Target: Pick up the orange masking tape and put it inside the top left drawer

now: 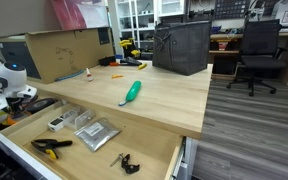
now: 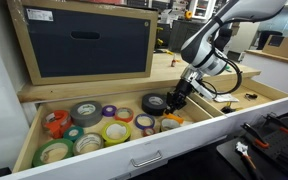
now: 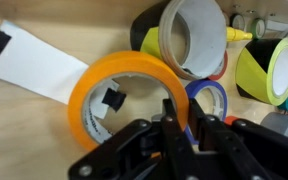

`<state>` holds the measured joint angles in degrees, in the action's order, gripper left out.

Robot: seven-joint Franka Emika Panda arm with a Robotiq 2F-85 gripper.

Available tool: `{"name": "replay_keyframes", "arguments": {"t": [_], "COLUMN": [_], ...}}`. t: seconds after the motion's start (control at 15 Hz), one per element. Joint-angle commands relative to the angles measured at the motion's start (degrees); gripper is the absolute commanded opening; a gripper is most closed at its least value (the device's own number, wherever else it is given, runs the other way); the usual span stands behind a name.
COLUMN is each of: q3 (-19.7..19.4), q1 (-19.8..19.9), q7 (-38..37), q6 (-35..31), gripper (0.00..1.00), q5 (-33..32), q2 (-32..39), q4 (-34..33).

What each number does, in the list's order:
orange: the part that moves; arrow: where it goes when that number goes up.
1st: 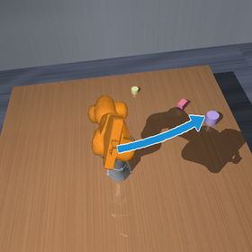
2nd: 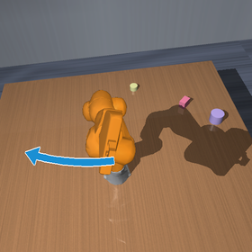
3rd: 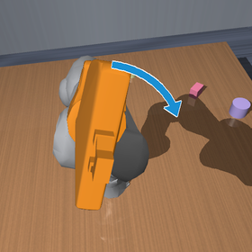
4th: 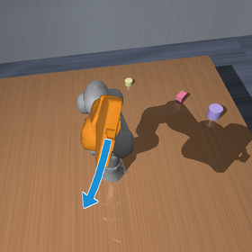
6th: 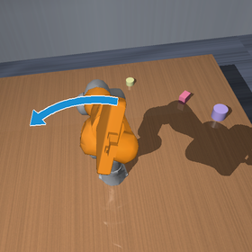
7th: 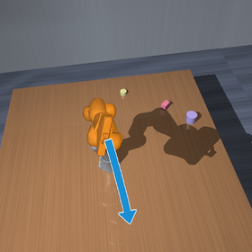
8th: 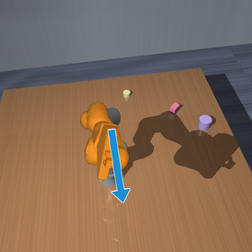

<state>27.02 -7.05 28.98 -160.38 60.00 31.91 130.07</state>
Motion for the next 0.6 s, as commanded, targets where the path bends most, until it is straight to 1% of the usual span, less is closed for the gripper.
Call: {"name": "replay_keyframes", "arguments": {"t": [0.0,0.27,0.33,0.53], "q3": [-2.69,-4.21,-4.11,-2.87], "q1": [-5.28,-9.22,-9.41,-8.17], "q7": [-5.21,-12.84,-14.12,-17.03], "q6": [1.79,4.28,4.53,4.44], "gripper": [0.05,0.05,0.05,0.05], "q5": [-7.89,-23.11,-26.23,-32.53], "q2": [-6.04,-7.46,-7.43,-7.84], "q4": [2.25,2.56,2.74,4.76]}}
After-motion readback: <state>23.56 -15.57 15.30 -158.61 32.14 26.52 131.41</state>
